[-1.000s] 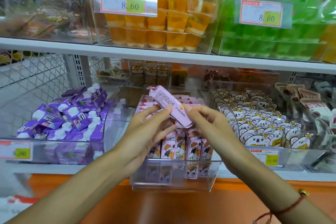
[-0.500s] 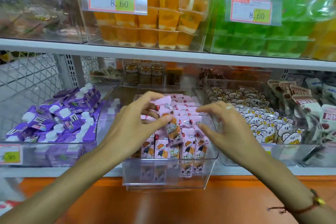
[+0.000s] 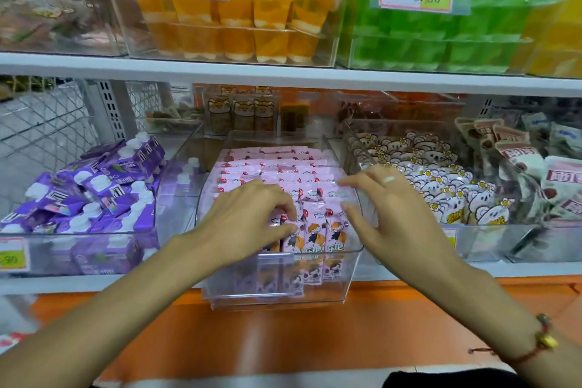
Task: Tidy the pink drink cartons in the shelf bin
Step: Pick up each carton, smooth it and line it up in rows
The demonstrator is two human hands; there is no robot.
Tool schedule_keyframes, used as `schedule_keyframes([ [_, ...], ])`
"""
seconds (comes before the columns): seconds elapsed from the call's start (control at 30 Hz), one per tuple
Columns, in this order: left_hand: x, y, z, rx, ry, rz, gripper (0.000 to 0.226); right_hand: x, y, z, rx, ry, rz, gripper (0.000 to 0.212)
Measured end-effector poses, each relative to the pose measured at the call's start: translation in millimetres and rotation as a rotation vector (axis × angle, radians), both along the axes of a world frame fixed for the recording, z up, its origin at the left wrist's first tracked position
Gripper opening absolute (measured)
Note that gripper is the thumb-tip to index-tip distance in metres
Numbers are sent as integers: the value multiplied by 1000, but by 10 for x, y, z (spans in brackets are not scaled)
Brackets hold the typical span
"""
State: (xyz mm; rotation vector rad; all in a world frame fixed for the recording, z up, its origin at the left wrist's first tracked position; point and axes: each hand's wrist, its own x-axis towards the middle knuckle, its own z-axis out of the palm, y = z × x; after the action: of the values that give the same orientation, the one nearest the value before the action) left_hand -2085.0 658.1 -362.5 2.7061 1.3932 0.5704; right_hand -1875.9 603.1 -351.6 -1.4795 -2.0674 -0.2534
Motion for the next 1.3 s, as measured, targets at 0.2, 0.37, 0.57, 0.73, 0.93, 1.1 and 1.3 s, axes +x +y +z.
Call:
schedule_keyframes([
  [0.2,6,236,262,51,-179,157,13,-119,-53,-96,-112,-328,151,44],
  [0.37,200,944,378,-44,-95,187,19,-165,69,-105,-158,-276,142,38],
  [0.57,504,1590,241,-148,-15,252,29,-169,203,-110,-143,-214,185,22],
  [0.73,634,1751,148,-127,46,292,26,-149,237,-157,-115,-185,186,17],
  [0.93,690,1723,195,0,-69,361,14,-150,230,-153,-151,-180,185,18],
  [1.1,694,1529,316,-63,-654,385,16,-147,230,-116,-175,-203,194,18],
  [1.3,456,963,326,-92,-1201,444,19,-158,232,-59,-180,-223,214,23],
])
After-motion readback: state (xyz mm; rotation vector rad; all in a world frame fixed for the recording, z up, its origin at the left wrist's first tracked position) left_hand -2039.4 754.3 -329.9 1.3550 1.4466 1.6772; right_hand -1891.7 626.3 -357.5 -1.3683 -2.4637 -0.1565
